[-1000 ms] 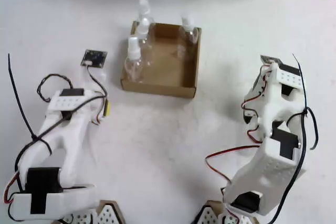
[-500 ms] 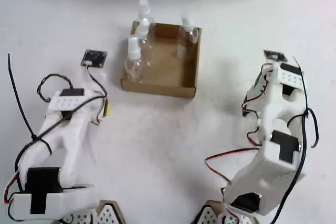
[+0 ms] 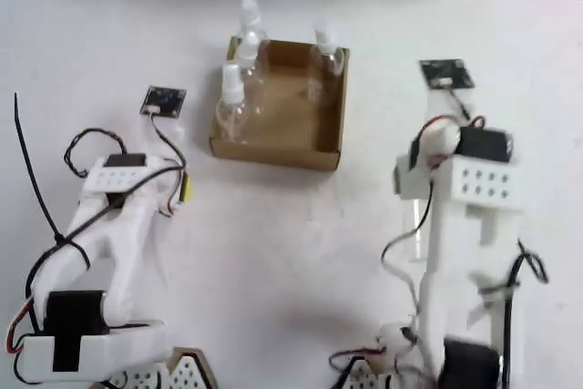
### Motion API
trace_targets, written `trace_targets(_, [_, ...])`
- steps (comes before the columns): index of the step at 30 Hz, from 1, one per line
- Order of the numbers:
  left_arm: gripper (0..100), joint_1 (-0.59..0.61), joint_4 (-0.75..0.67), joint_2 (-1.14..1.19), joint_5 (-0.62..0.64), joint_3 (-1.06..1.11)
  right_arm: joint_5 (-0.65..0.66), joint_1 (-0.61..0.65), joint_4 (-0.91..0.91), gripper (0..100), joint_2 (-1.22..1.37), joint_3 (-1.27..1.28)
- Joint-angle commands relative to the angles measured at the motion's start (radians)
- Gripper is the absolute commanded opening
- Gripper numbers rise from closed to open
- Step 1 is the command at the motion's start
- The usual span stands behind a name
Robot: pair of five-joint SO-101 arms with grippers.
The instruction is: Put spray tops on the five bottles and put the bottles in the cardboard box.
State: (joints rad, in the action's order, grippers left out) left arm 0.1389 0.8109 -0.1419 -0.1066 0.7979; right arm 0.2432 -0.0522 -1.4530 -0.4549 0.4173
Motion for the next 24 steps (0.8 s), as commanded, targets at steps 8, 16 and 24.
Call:
trace_targets(8, [2,-0.004,-0.032,-0.010,-0.011,-0.006,-0.008,0.236,0.249,1.8,-0.369,0.198])
trace_targets(16, [2,-0.002,-0.032,-0.010,-0.011,-0.005,-0.011,0.331,0.806,1.8,-0.567,0.480])
trace_targets(24, [2,-0.002,-0.032,-0.010,-0.011,-0.005,-0.014,0.331,1.218,1.8,-0.610,0.589])
